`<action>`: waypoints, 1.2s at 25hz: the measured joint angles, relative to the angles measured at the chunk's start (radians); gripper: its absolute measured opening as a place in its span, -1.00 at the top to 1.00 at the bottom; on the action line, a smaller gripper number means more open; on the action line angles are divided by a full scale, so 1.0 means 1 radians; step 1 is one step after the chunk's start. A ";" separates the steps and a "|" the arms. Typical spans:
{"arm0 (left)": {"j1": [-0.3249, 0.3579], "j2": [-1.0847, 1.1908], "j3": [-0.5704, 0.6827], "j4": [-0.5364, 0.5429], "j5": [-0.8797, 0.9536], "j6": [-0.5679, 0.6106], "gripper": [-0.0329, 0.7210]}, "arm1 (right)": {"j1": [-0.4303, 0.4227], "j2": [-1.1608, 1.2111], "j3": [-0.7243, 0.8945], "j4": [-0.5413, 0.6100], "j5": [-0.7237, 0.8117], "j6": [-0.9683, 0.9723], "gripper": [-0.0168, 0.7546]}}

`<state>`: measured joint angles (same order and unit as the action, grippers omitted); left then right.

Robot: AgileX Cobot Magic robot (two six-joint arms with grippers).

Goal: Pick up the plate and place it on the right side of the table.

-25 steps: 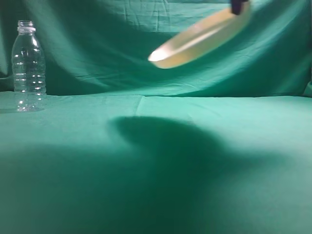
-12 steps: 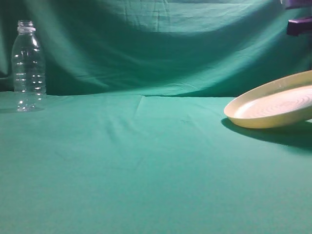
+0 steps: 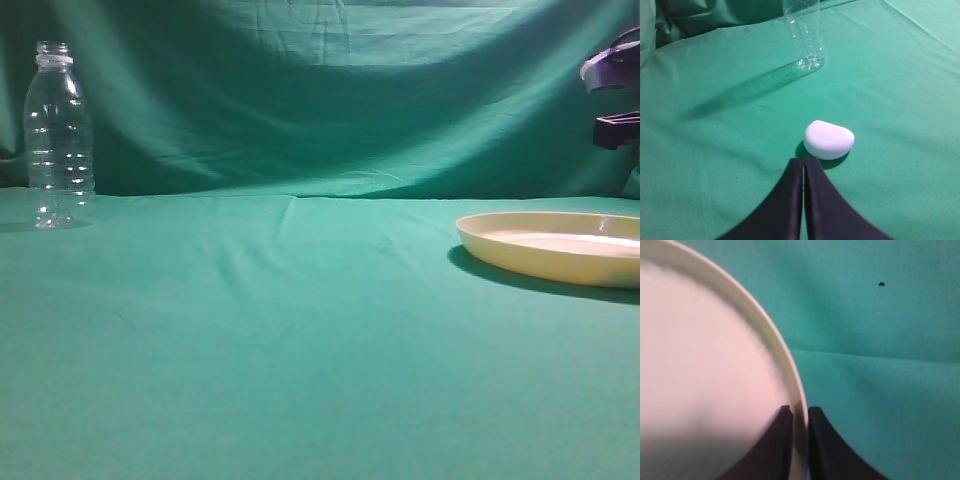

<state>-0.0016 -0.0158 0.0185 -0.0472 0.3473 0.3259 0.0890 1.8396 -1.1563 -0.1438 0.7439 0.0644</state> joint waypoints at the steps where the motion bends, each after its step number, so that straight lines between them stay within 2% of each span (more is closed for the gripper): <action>1: 0.000 0.000 0.000 0.000 0.000 0.000 0.91 | 0.000 0.004 0.000 0.005 0.000 0.000 0.70; 7: 0.000 0.000 0.000 0.000 0.000 0.000 0.91 | 0.000 0.001 -0.040 0.020 0.096 0.000 -0.09; 8: 0.000 0.000 0.000 0.000 0.000 0.000 0.91 | 0.000 -0.009 -0.061 0.022 0.125 0.000 -0.15; 12: 0.000 0.000 0.000 0.000 0.000 0.000 0.91 | 0.000 -0.092 -0.139 0.060 0.243 -0.003 -0.13; 16: 0.000 0.000 0.000 0.000 0.000 0.000 0.91 | 0.000 -0.243 -0.154 0.115 0.301 -0.005 0.66; 19: 0.000 0.000 0.000 0.000 0.000 0.000 0.91 | 0.000 -0.373 -0.154 0.140 0.342 -0.005 0.96; 25: 0.000 0.000 0.000 0.000 0.000 0.000 0.91 | 0.000 -0.660 -0.138 0.164 0.387 -0.005 0.96; 30: 0.000 0.000 0.000 0.000 0.000 0.000 0.91 | 0.000 -0.941 0.000 0.175 0.356 -0.007 0.96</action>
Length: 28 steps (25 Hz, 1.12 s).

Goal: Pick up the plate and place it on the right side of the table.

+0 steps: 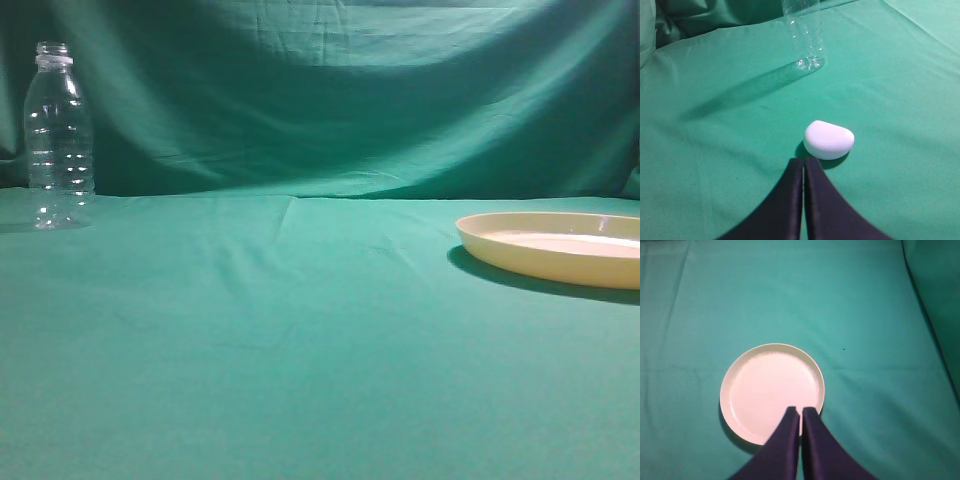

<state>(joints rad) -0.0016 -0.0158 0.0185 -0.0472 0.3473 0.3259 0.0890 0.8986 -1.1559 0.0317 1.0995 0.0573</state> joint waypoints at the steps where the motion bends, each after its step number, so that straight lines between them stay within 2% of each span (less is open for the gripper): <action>1: 0.000 0.000 0.000 0.000 0.000 0.000 0.91 | 0.000 -0.058 0.031 0.000 -0.016 0.000 0.96; 10: 0.000 0.000 0.000 0.000 0.000 0.000 0.91 | 0.000 -0.457 0.289 0.006 -0.088 -0.016 0.96; 16: 0.000 0.000 0.000 0.000 0.000 0.000 0.91 | 0.000 -0.643 0.341 0.084 -0.077 -0.037 0.96; 19: 0.000 0.000 0.000 0.000 0.000 0.000 0.91 | 0.000 -0.683 0.348 0.086 -0.074 -0.043 0.96; 24: 0.000 0.000 0.000 0.000 0.000 0.000 0.91 | 0.000 -0.692 0.429 0.086 -0.212 -0.047 0.96; 28: 0.000 0.000 0.000 0.000 0.000 0.000 0.91 | 0.000 -0.713 0.595 0.084 -0.374 -0.066 0.96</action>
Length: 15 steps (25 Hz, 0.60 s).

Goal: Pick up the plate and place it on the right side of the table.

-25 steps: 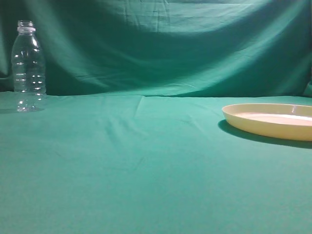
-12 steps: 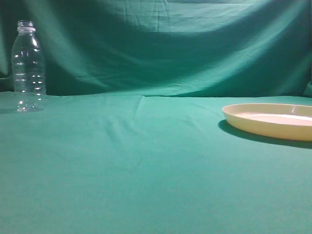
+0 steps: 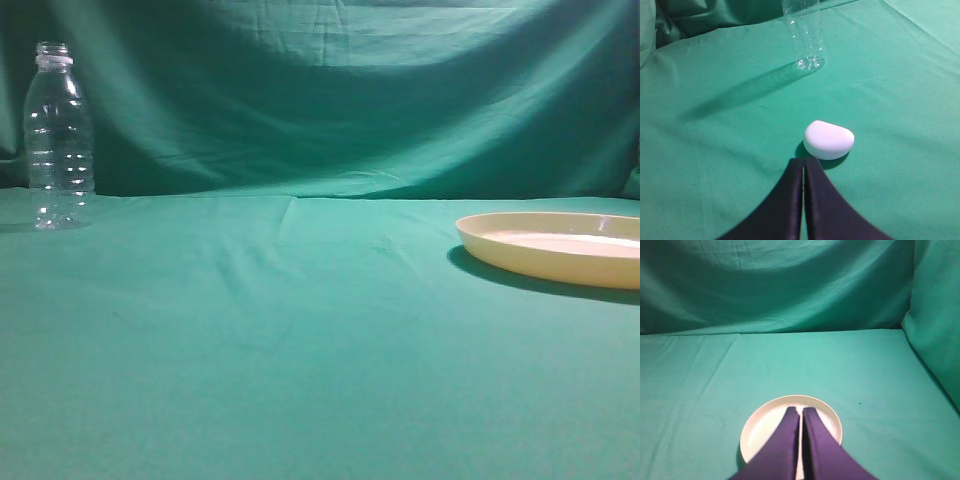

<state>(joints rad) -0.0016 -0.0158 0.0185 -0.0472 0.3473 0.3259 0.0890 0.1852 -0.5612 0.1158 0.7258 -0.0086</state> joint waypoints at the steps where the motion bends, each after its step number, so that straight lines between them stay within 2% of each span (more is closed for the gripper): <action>1: 0.000 0.000 0.000 0.000 0.000 0.000 0.91 | 0.000 -0.021 0.047 0.000 -0.048 -0.013 0.96; 8: 0.000 0.000 0.000 0.000 0.000 0.000 0.91 | 0.000 -0.190 0.406 -0.021 -0.262 -0.027 0.96; 15: 0.000 0.000 0.000 0.000 0.000 0.000 0.91 | 0.000 -0.196 0.583 -0.031 -0.345 -0.028 0.96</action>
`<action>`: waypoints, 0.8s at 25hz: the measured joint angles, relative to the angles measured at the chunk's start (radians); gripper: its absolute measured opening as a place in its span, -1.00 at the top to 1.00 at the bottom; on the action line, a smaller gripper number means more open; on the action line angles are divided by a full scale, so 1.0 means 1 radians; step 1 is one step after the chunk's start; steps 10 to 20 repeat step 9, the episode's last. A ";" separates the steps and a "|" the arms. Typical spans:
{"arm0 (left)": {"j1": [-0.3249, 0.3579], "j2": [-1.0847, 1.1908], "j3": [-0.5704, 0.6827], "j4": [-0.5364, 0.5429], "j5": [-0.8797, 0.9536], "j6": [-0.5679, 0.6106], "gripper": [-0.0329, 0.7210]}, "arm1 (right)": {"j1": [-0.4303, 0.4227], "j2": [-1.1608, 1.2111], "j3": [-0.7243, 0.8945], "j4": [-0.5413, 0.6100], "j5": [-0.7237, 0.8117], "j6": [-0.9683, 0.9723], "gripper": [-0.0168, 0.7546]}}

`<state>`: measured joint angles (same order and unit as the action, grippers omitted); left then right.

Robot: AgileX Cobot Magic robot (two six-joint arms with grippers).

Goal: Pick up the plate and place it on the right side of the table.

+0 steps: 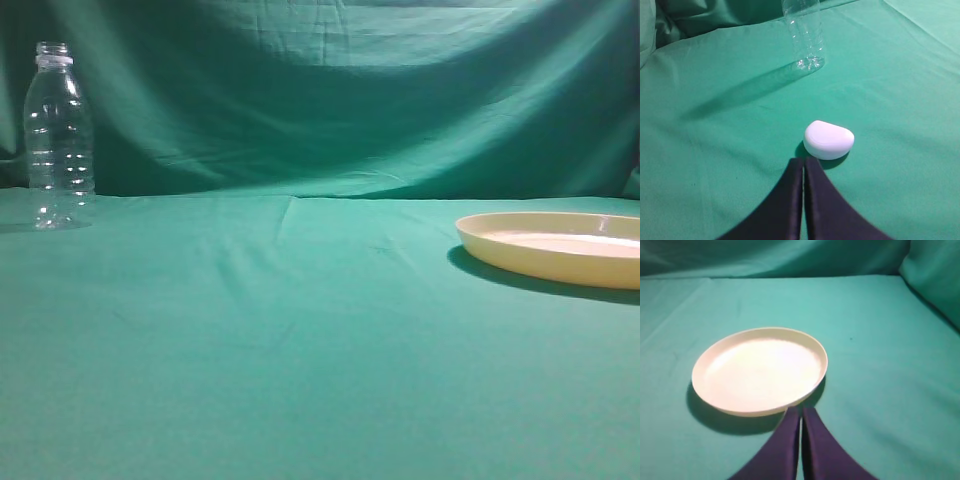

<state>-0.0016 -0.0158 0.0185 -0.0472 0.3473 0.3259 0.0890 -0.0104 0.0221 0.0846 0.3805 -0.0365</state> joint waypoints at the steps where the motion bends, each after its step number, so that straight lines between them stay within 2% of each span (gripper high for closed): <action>1: 0.000 0.000 0.000 0.000 0.000 0.000 0.91 | 0.000 0.000 0.003 0.000 -0.005 0.000 0.96; 20: 0.000 0.000 0.000 0.000 0.000 0.000 0.91 | 0.000 0.000 0.005 -0.003 0.002 0.002 0.96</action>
